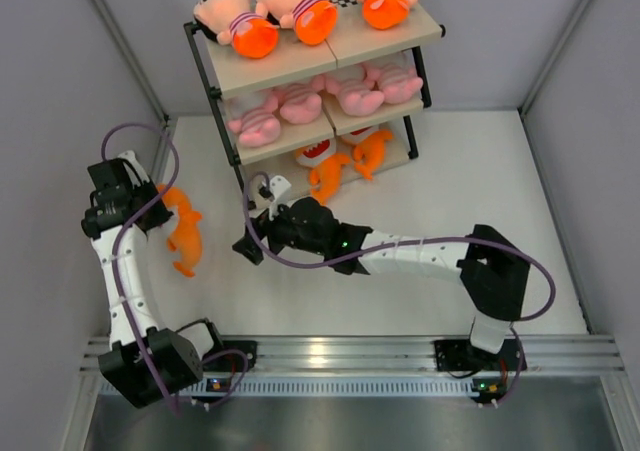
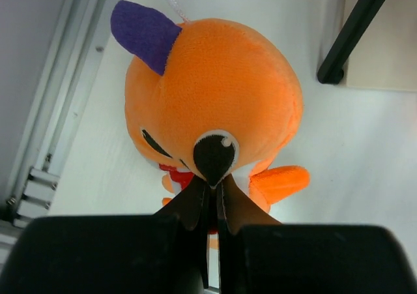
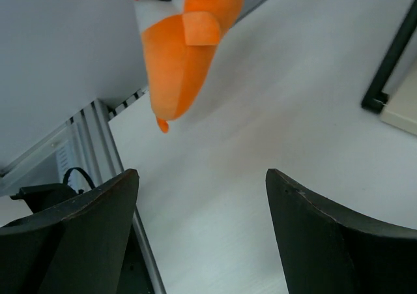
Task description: Place and organize the stuffed toys onto the shelf
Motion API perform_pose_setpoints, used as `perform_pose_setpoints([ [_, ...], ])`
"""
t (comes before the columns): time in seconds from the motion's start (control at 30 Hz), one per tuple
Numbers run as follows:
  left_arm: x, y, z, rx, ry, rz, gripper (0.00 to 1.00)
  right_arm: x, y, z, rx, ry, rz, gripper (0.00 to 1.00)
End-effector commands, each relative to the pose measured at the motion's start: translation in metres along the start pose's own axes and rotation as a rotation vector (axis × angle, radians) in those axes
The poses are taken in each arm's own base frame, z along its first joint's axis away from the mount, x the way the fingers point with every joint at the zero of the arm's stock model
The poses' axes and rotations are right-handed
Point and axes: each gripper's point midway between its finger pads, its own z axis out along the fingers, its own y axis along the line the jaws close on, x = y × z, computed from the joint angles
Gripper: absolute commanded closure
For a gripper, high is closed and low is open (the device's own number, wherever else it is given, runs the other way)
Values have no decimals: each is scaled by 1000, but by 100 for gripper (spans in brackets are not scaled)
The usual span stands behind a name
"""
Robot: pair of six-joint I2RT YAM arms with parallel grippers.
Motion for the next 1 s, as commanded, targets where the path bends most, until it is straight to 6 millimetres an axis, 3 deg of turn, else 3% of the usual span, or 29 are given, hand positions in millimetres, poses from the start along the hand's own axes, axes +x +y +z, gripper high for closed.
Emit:
perform_pose_setpoints([
  [0.0, 5, -6, -24, -16, 17, -160, 100, -35, 64, 21, -188, -93, 43, 21],
  [0.07, 4, -13, -28, 4, 14, -209, 100, -24, 72, 37, -213, -71, 76, 19],
  [0.1, 3, -16, -31, 19, 9, -220, 100, -30, 83, 42, -236, -83, 82, 19],
  [0.2, 2, -25, -35, 59, 4, -260, 100, -17, 90, 61, -236, -64, 118, 18],
  [0.37, -4, -37, -44, 120, -13, -281, 100, 12, 74, 84, -138, -28, 156, 18],
  [0.47, -5, -44, -48, 158, -5, -285, 100, 22, 57, 93, -62, -37, 166, 19],
  [0.57, -4, -48, -49, 181, -1, -284, 100, 29, 54, 104, -52, -22, 157, 22],
  [0.6, -3, -47, -49, 176, -2, -282, 100, 33, 56, 106, -63, -12, 164, 26],
  [0.7, -3, -46, -49, 173, -4, -267, 100, 34, 60, 106, -110, -26, 200, 66],
  [0.73, -2, -46, -48, 174, -3, -252, 100, 25, 64, 102, -124, -53, 206, 86],
  [0.8, -2, -41, -46, 155, -4, -225, 100, 35, 55, 94, -115, -34, 244, 100],
  [0.83, -2, -37, -44, 142, -5, -187, 82, 24, 55, 85, -122, -57, 263, 100],
  [0.87, -1, -32, -41, 119, 1, -169, 67, 36, 43, 76, -130, -38, 281, 100],
  [0.9, 0, -24, -38, 84, 2, -122, 51, 37, 44, 67, -157, -26, 320, 100],
  [0.93, 1, -20, -35, 69, 6, -97, 41, 24, 46, 53, -181, -44, 337, 100],
  [0.97, 3, -17, -31, 60, 20, -72, 29, 40, 30, 42, -168, -21, 354, 100],
])
